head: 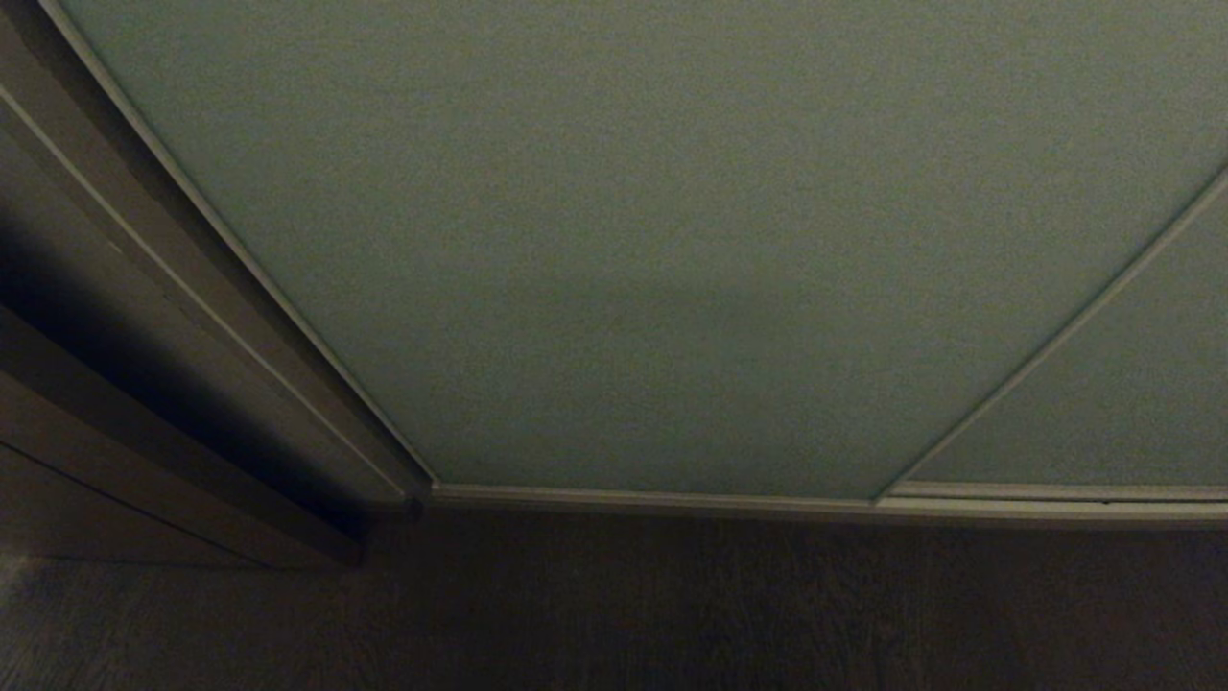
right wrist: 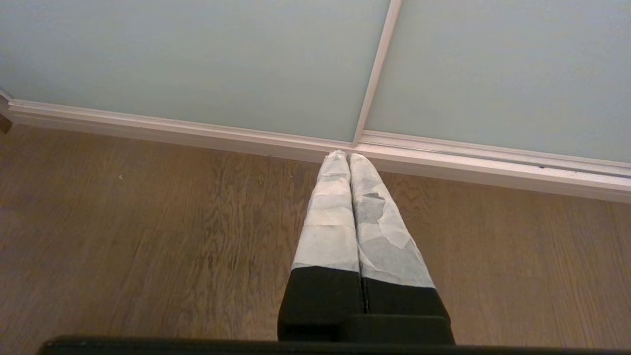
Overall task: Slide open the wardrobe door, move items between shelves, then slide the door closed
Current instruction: Open the door
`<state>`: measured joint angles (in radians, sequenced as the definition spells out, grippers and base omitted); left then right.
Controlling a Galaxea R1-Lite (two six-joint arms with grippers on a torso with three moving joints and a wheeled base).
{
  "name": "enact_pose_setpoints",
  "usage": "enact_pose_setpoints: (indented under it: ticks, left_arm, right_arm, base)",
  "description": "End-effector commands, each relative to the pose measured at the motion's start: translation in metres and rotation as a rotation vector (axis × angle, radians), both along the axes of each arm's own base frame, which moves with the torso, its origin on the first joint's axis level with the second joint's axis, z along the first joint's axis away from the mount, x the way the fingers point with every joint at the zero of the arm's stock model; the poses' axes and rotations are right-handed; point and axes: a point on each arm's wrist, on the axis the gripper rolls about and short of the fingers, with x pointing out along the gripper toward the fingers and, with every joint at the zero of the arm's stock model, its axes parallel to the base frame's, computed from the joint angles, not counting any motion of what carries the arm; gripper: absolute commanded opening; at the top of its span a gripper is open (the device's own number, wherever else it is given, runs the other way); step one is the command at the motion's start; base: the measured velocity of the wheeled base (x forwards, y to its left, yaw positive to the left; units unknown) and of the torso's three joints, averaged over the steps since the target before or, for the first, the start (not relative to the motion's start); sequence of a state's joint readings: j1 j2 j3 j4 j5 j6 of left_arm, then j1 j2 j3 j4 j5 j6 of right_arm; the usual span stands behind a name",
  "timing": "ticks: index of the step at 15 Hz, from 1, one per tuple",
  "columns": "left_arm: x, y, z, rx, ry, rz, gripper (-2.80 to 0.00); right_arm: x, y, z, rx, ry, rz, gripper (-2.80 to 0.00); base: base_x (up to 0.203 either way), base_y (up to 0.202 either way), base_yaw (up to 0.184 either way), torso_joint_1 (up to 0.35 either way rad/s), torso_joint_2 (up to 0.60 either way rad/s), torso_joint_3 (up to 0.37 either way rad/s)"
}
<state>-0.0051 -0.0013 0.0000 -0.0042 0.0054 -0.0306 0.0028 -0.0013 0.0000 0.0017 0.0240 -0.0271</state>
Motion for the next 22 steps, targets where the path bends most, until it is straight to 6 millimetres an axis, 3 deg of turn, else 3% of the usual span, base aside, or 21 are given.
enact_pose_setpoints:
  ticks: [1,12,13,16,19,22]
  left_arm:
    - [0.0,0.0,0.0,0.0,0.001,0.001,-2.8]
    - [-0.001,0.0,0.004,0.053,-0.011,0.005,-2.8]
    - [-0.005,0.0,0.018,0.053,-0.057,0.01,-2.8]
    - [-0.015,0.001,0.088,0.053,-0.198,0.037,-2.8]
    - [0.004,0.001,0.155,0.052,-0.323,0.13,-2.8]
    - [0.042,0.006,0.207,0.064,-0.424,0.297,-2.8]
  right_arm:
    - [0.0,0.0,0.0,-0.001,0.0,0.001,-2.8]
    - [0.0,0.0,0.0,-0.001,0.0,0.001,-2.8]
    - [0.0,0.0,0.0,-0.001,0.0,0.001,-2.8]
    - [0.0,0.0,0.0,-0.001,0.0,0.001,-2.8]
    - [0.0,0.0,0.0,-0.001,0.0,0.001,-2.8]
    - [0.0,0.0,0.0,-0.001,0.0,0.001,-2.8]
  base:
    - [0.0,0.0,0.0,0.0,0.0,0.0]
    - [0.0,0.0,0.0,0.0,0.0,0.0]
    - [0.0,0.0,0.0,0.0,0.0,0.0]
    - [0.0,0.0,0.0,0.0,0.0,0.0]
    - [0.0,0.0,0.0,0.0,0.0,0.0]
    - [0.0,0.0,0.0,0.0,0.0,0.0]
